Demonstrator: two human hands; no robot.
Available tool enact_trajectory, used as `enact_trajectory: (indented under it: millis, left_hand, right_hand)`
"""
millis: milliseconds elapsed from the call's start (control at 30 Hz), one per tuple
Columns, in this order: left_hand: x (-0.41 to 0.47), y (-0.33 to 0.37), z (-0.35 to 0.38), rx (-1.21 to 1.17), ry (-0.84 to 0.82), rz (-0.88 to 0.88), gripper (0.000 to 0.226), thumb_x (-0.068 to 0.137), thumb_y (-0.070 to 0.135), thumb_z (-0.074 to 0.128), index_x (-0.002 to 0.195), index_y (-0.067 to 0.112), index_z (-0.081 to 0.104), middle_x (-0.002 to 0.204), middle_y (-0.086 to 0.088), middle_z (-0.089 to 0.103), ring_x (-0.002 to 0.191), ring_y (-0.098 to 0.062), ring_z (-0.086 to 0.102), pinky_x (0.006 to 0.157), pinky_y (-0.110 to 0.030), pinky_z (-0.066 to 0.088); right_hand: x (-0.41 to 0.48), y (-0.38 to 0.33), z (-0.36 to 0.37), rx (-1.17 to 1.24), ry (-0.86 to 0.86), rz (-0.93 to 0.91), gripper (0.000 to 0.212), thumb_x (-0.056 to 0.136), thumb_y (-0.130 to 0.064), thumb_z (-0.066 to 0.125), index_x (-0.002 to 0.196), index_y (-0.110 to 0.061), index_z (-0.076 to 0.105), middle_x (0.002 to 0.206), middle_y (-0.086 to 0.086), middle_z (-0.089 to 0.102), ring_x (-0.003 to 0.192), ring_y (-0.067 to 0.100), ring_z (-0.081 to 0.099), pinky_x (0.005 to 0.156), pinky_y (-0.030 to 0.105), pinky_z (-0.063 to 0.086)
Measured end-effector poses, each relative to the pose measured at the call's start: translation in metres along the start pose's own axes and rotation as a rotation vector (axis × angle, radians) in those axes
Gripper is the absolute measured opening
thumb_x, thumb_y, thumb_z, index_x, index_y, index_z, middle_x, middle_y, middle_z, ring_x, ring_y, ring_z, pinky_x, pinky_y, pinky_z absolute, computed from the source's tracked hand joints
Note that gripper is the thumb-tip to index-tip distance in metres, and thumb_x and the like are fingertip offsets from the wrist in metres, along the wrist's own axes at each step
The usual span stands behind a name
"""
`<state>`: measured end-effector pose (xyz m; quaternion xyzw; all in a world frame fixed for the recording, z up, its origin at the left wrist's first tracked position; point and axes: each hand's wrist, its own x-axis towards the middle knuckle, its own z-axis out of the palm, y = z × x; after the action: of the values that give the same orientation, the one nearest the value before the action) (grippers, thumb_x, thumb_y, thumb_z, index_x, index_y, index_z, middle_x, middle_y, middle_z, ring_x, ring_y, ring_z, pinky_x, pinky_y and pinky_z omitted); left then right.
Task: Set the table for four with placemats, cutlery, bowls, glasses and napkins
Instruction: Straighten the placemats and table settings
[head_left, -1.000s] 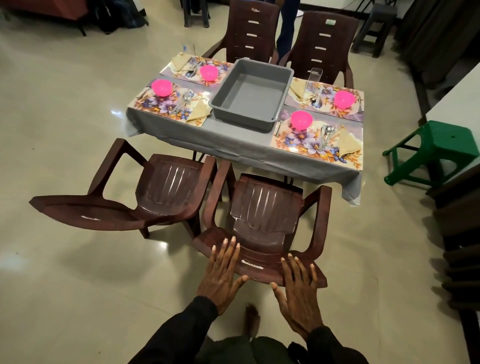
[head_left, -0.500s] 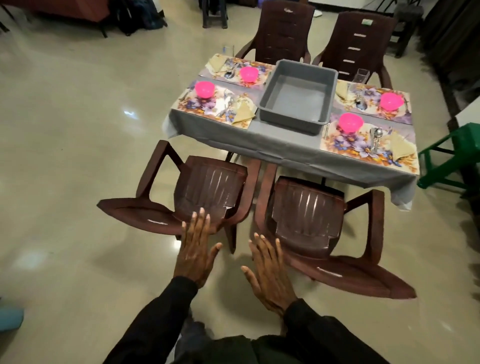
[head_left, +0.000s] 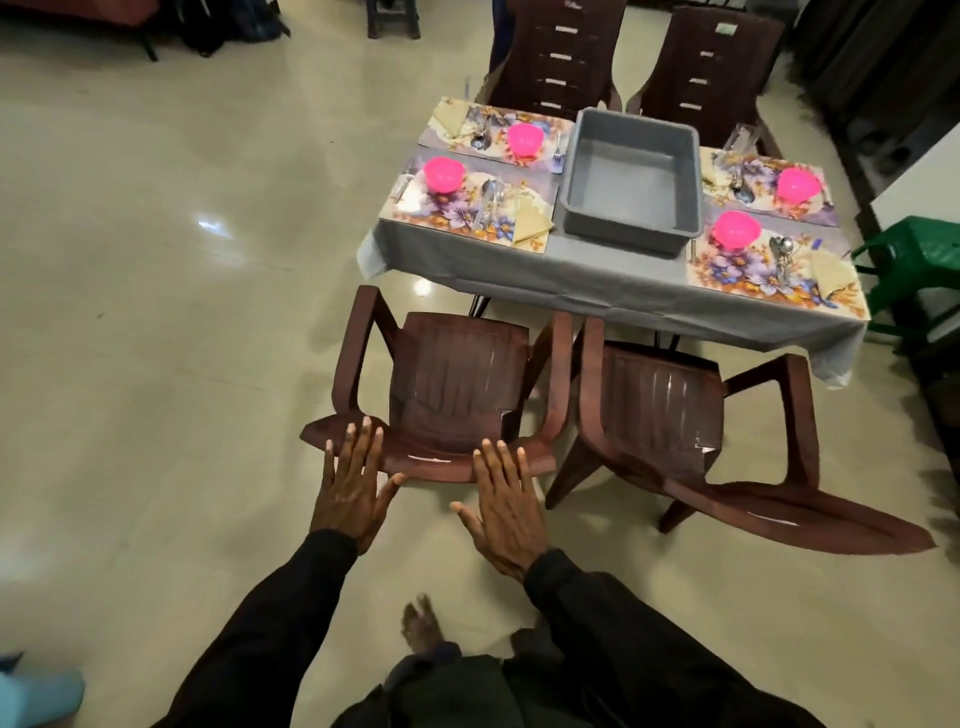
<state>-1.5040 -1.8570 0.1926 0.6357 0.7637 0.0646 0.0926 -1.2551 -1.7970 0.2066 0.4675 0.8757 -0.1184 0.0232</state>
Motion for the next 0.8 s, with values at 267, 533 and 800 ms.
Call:
enact_trajectory:
  millis: [267,533,800]
  left_hand:
    - [0.021,-0.029,-0.003,0.072,-0.007,0.092,0.07,0.106,0.054,0.01,0.161,0.012,0.02,0.17,-0.008,0.009,0.157,-0.026,0.007,0.124,-0.058,0.014]
    - [0.035,-0.045,-0.004,0.033,0.004,0.153,0.068,0.106,0.054,0.009,0.161,0.015,0.02,0.17,-0.006,0.011,0.157,-0.024,0.007,0.124,-0.058,0.013]
    - [0.053,-0.063,-0.007,0.013,0.031,0.208,0.067,0.106,0.053,0.013,0.161,0.015,0.021,0.17,-0.005,0.012,0.157,-0.023,0.01,0.124,-0.057,0.012]
  right_hand:
    - [0.002,-0.014,0.011,-0.058,0.04,0.064,0.084,0.101,-0.067,0.027,0.16,-0.008,0.02,0.168,0.012,0.016,0.157,0.028,0.008,0.126,0.052,0.006]
    - [0.013,-0.027,0.017,-0.027,0.07,0.102,0.089,0.099,-0.07,0.033,0.161,-0.008,0.015,0.17,0.012,0.007,0.157,0.028,0.002,0.125,0.054,0.009]
    - [0.024,-0.04,0.016,-0.043,0.08,0.133,0.092,0.098,-0.071,0.031,0.162,-0.008,0.01,0.17,0.013,0.001,0.157,0.029,-0.002,0.125,0.052,0.005]
